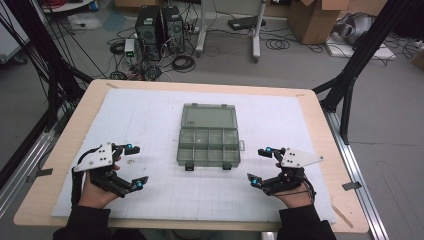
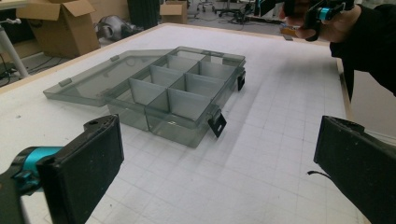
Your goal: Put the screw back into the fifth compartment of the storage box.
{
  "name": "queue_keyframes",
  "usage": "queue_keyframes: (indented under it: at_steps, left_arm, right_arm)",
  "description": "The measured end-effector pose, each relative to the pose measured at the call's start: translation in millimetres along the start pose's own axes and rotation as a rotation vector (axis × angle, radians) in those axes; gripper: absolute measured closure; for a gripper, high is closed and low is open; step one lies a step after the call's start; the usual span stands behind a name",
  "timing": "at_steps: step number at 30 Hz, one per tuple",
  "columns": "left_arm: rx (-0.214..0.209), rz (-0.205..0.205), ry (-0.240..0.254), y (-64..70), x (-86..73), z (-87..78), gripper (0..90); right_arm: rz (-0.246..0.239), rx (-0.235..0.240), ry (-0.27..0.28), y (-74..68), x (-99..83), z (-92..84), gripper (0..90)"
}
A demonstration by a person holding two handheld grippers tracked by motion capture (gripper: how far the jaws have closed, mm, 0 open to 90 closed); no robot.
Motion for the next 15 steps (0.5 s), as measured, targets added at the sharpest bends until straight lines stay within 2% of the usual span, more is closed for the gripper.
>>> queue_keyframes:
  at_steps: [4, 15]
  left_arm:
    - [-0.007, -0.001, -0.006, -0.8, -2.8, 2.4, 1.8]
    - [-0.009, 0.001, -0.009, 0.6, -2.5, 2.1, 1.8]
  right_arm:
    - [0.002, -0.004, 0.001, -0.1, 0.2, 1.0, 5.9]
    - [-0.008, -0.001, -0.015, -2.1, -1.3, 4.3, 5.9]
Point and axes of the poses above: each handheld gripper's, and its own axes: z roughly forward along the jaws, x roughly out of its top, y roughly to its right, the point moved 8 cm from there along z, roughly forward along the jaws, and after that the axes turned 7 degrees about z, right-handed, at the moved point
